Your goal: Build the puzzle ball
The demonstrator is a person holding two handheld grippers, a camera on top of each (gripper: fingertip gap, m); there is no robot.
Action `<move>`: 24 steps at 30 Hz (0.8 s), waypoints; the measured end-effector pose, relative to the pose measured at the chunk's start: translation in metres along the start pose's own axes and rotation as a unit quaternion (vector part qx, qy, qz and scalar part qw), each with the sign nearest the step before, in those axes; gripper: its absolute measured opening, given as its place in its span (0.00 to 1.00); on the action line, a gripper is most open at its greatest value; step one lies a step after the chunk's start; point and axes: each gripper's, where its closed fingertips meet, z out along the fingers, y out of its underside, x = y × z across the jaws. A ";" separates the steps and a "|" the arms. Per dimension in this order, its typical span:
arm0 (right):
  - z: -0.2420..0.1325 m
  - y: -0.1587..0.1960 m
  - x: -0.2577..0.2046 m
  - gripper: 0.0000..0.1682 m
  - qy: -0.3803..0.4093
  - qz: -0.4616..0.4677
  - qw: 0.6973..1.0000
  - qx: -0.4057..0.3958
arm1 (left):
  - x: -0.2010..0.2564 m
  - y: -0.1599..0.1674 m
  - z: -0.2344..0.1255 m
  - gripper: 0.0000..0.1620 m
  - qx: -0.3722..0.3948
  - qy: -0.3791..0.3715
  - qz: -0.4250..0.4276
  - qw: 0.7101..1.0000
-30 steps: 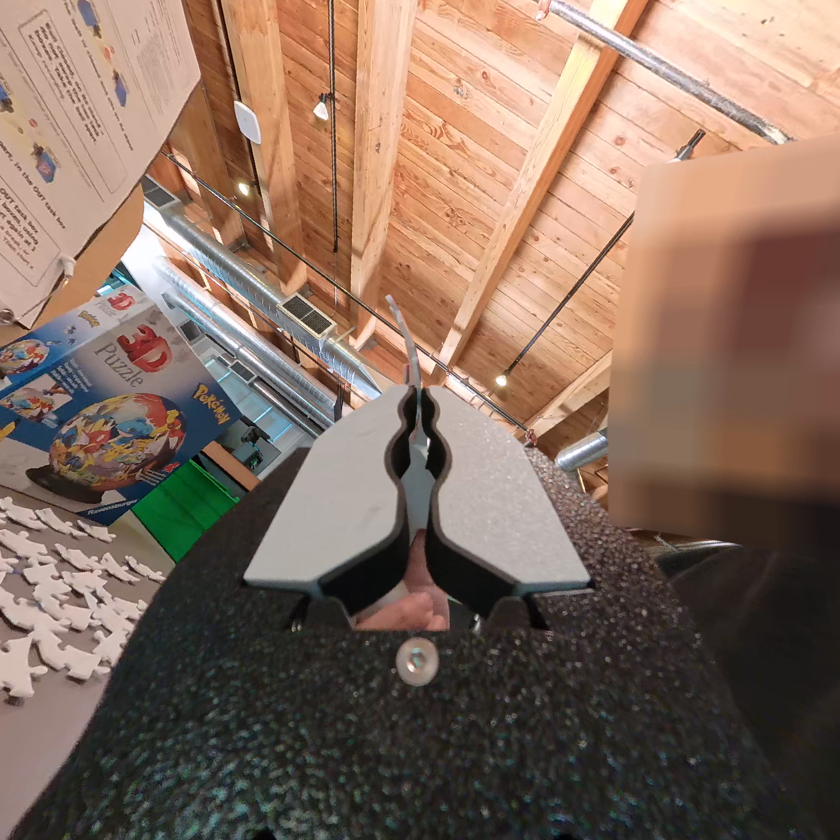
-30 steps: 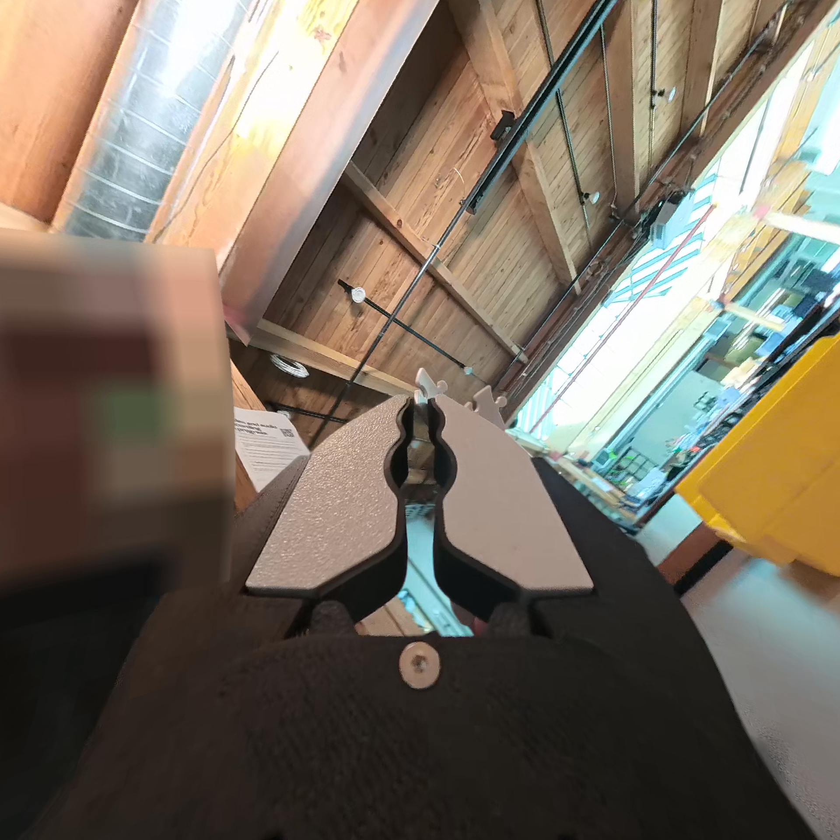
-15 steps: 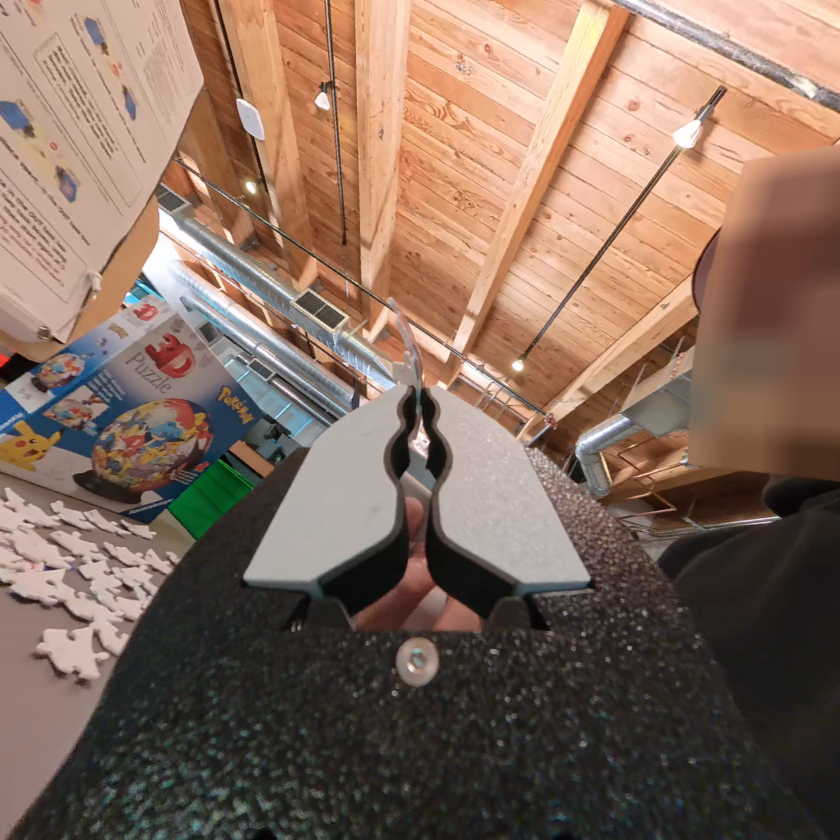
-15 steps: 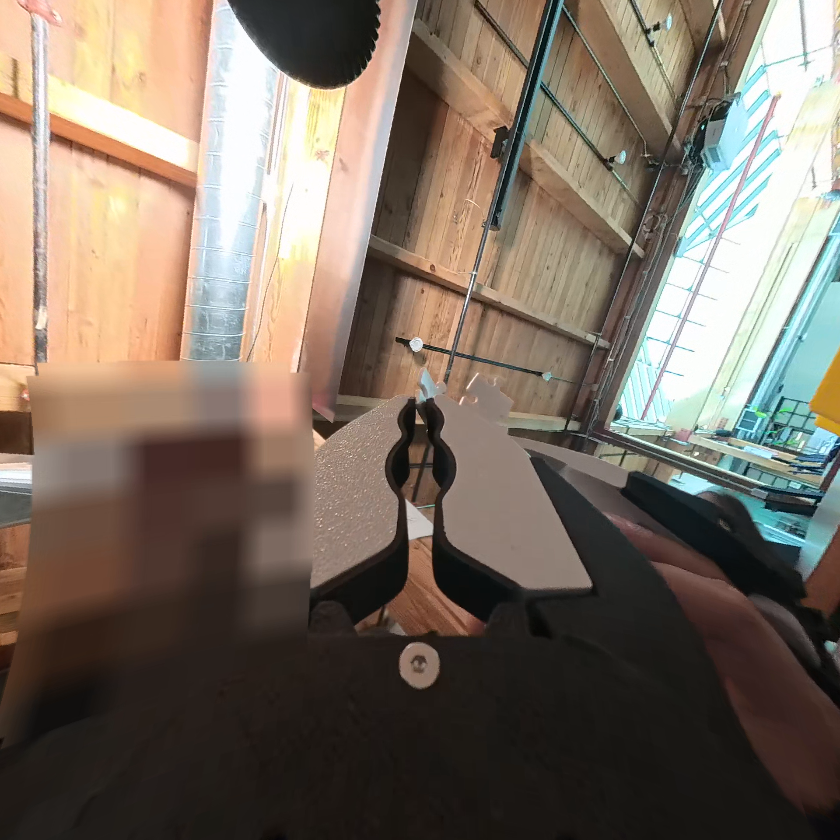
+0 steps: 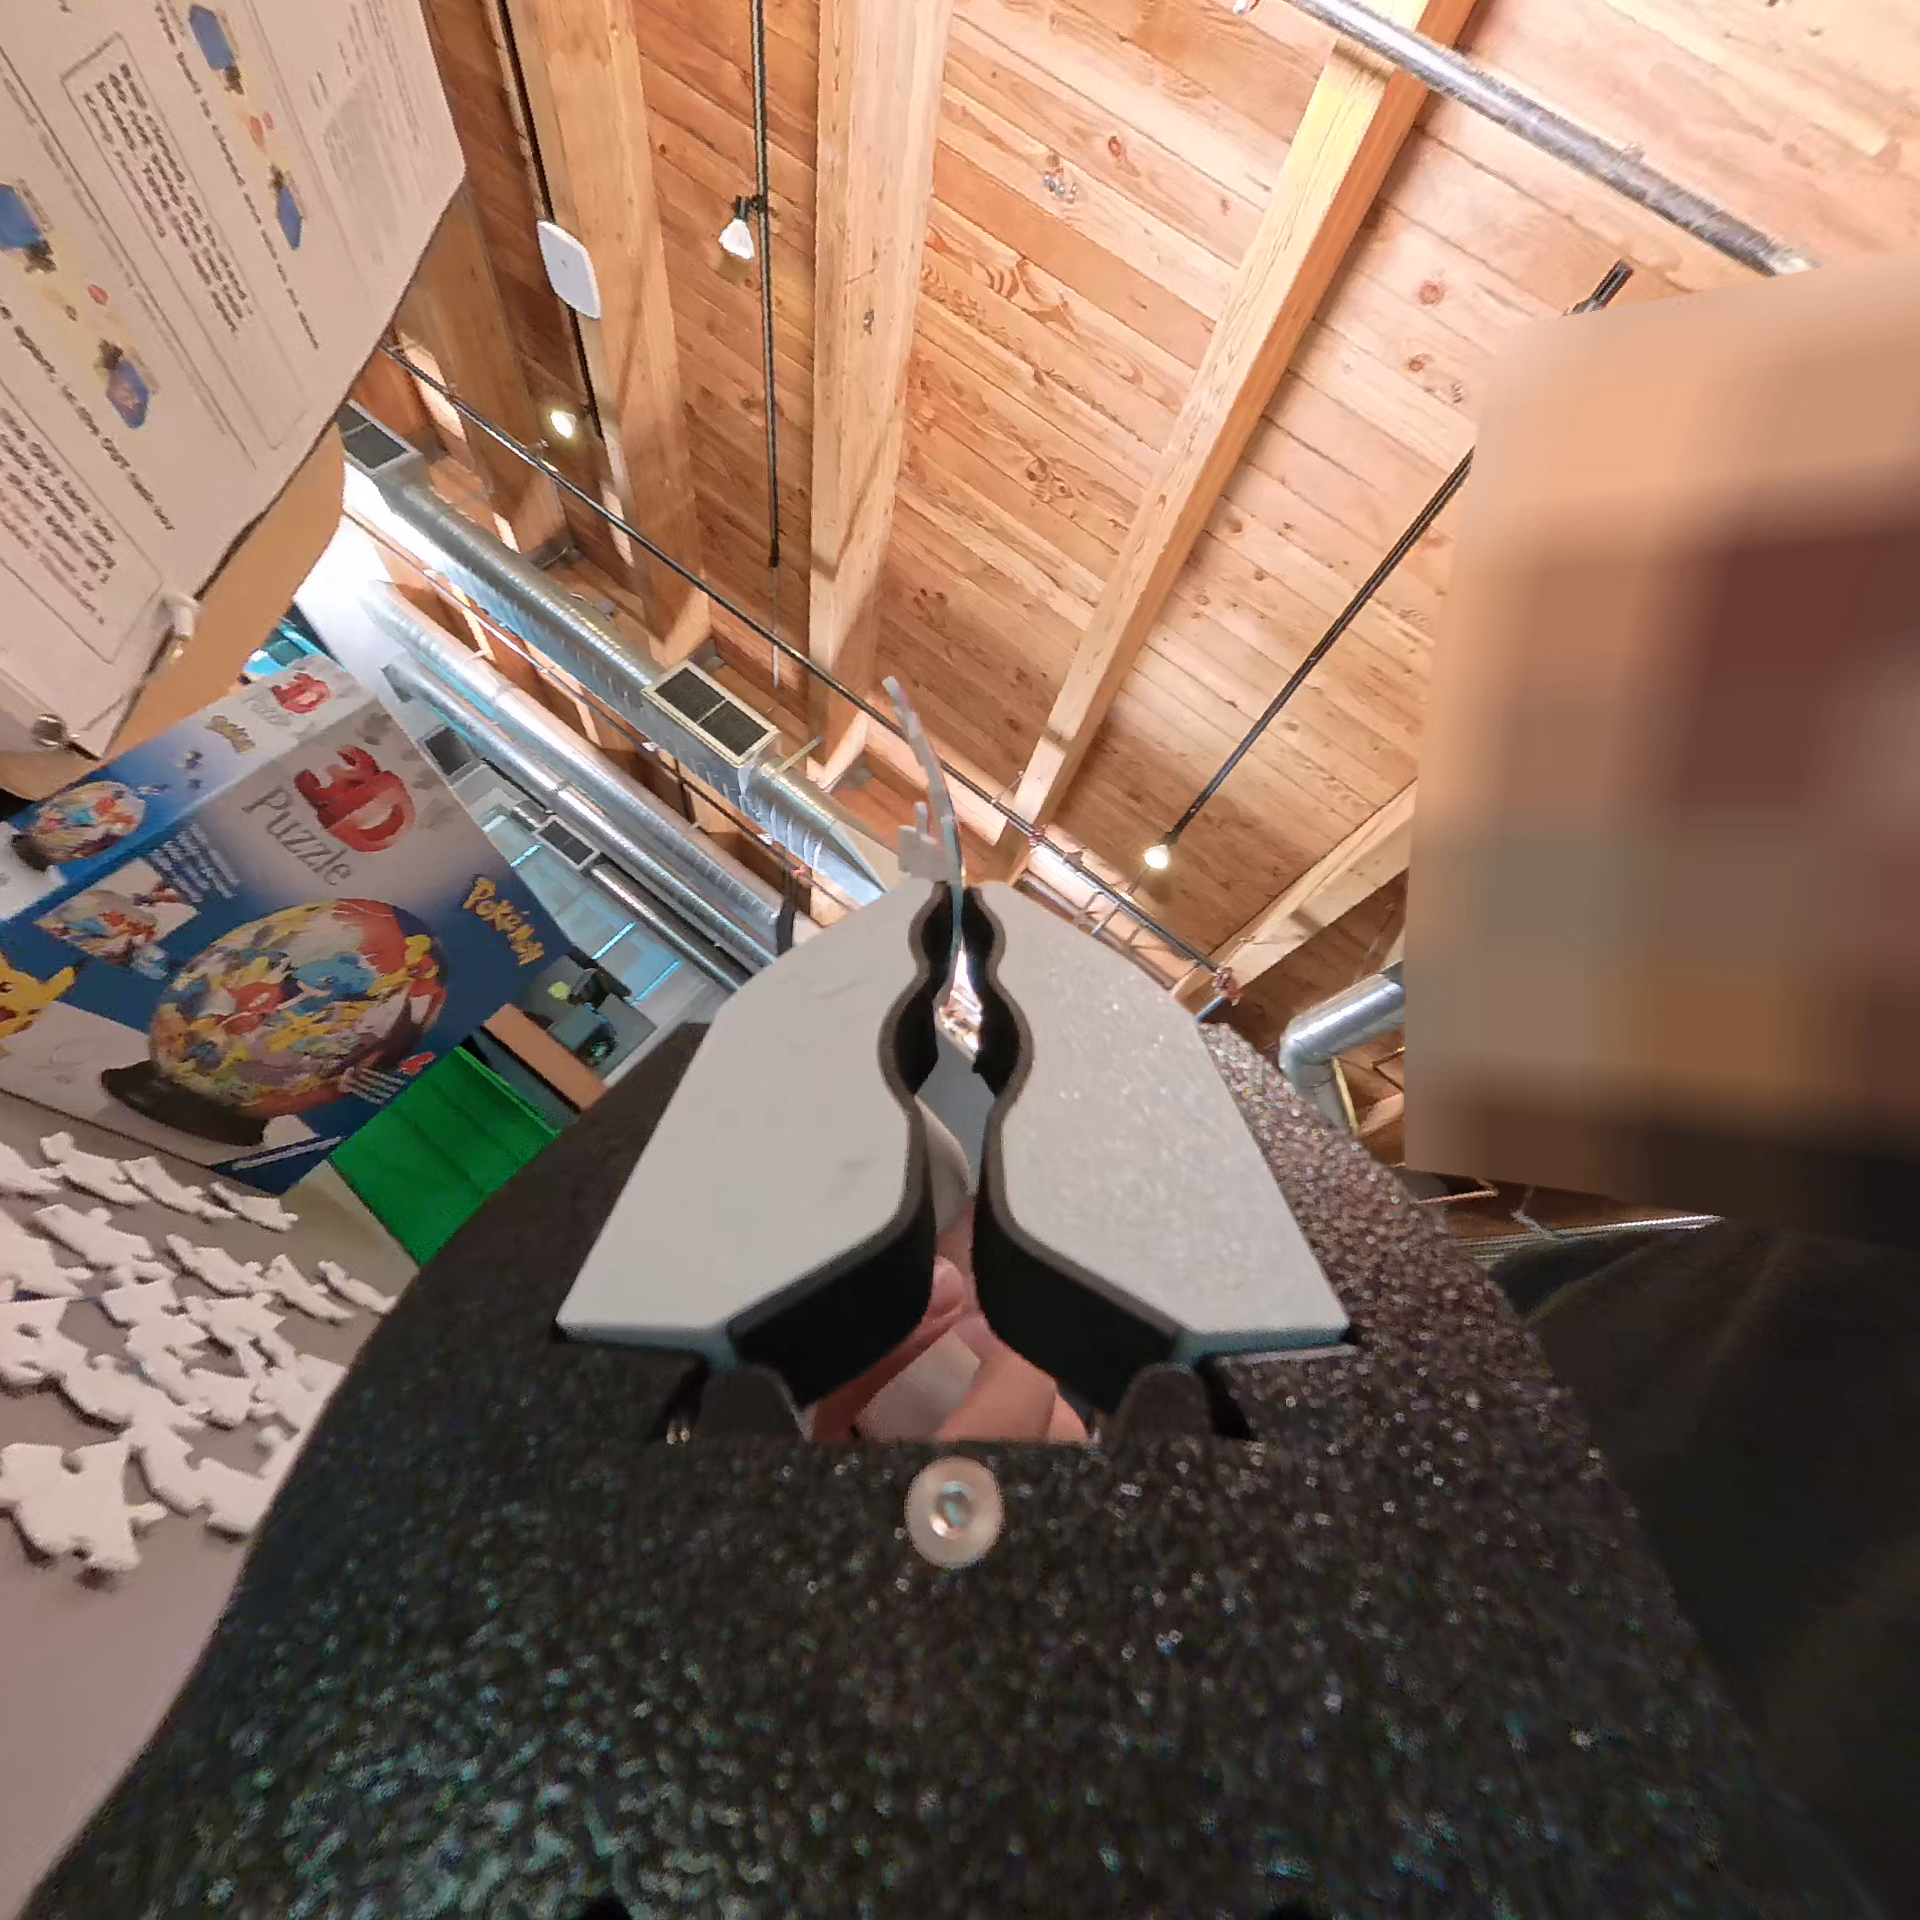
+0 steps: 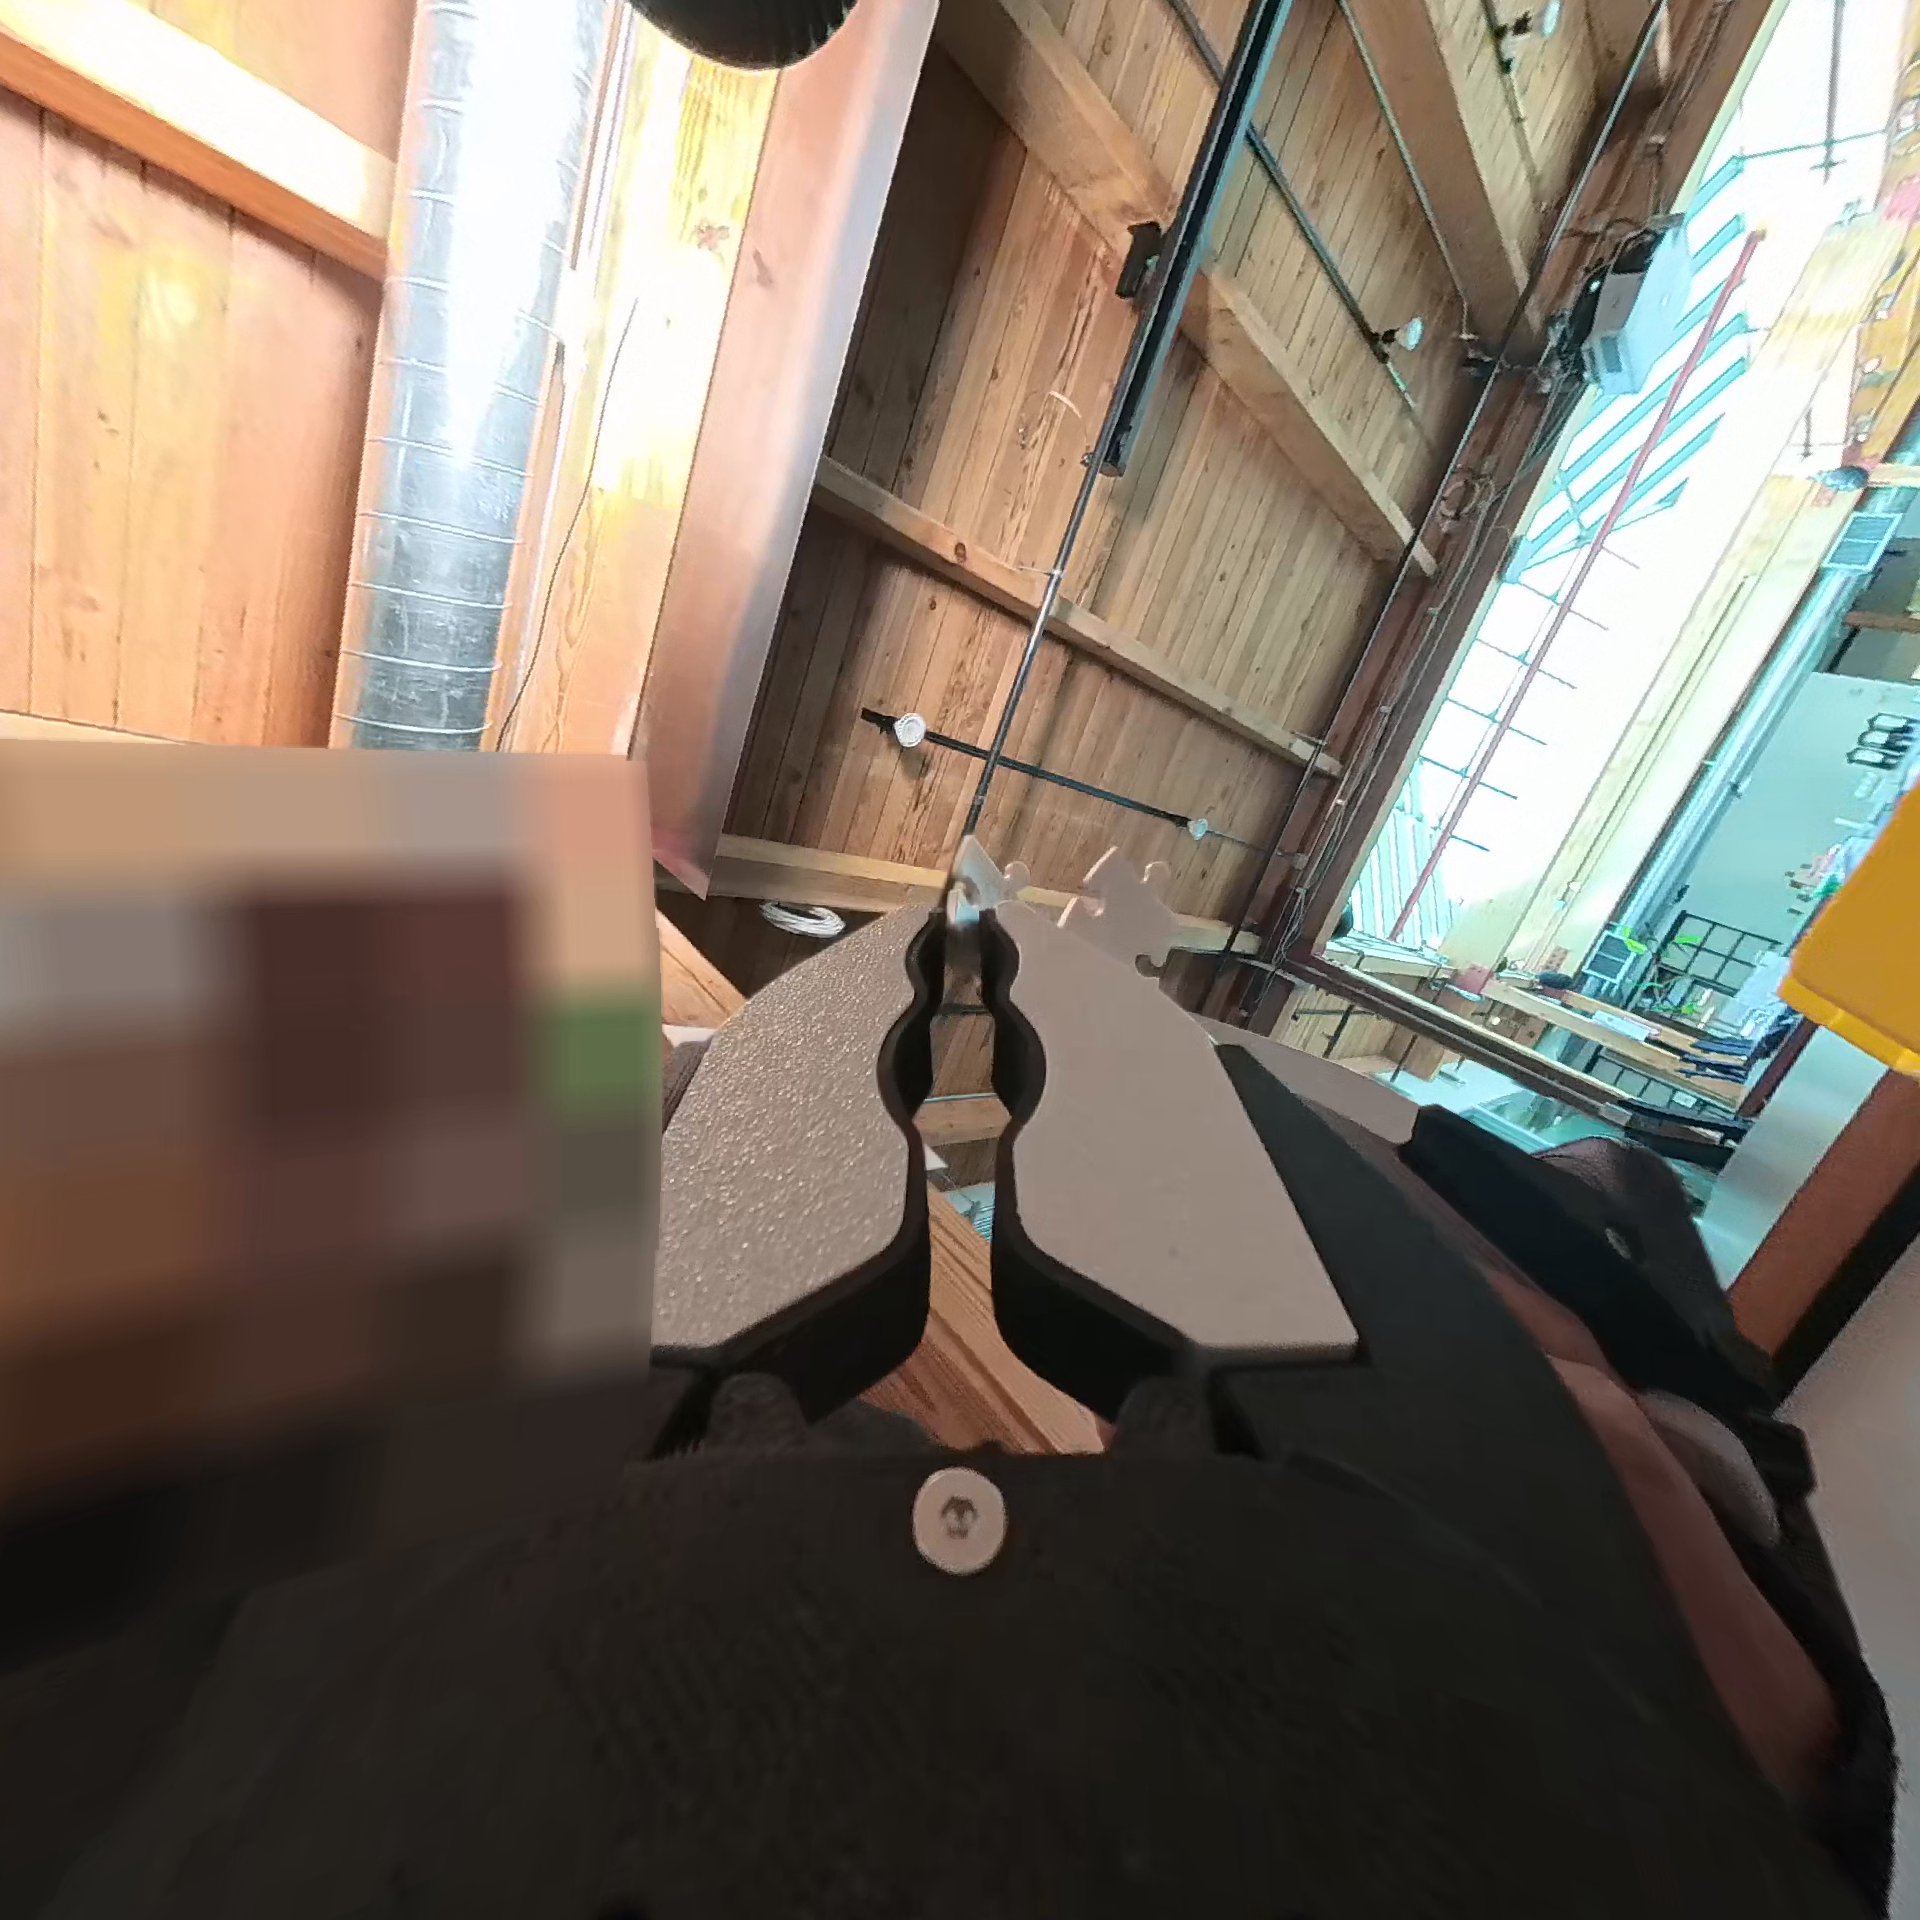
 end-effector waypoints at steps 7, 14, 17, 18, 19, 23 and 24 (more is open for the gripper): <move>0.003 0.006 -0.008 0.05 -0.027 -0.012 0.999 -0.018 | 0.008 0.001 0.002 0.01 0.001 0.031 -0.018 0.999; 0.004 0.007 -0.006 0.03 -0.023 0.011 0.999 -0.019 | 0.009 0.000 0.001 0.01 -0.002 0.039 -0.012 0.999; 0.002 0.005 -0.004 0.03 -0.036 0.064 0.997 -0.005 | 0.010 0.001 0.001 0.01 -0.010 0.038 0.005 0.999; 0.002 0.004 -0.004 0.03 -0.045 0.089 0.995 0.001 | 0.011 0.002 0.001 0.01 -0.014 0.041 0.010 0.999; 0.001 0.004 -0.002 0.02 -0.047 0.108 0.993 0.007 | 0.011 0.002 0.001 0.01 -0.016 0.041 0.015 0.999; 0.001 0.004 0.001 0.02 -0.042 0.120 0.992 0.006 | 0.010 0.001 0.001 0.01 -0.018 0.029 0.027 0.999; 0.001 0.003 0.000 0.02 -0.040 0.115 0.993 0.006 | 0.010 0.001 0.000 0.01 -0.017 0.024 0.028 0.999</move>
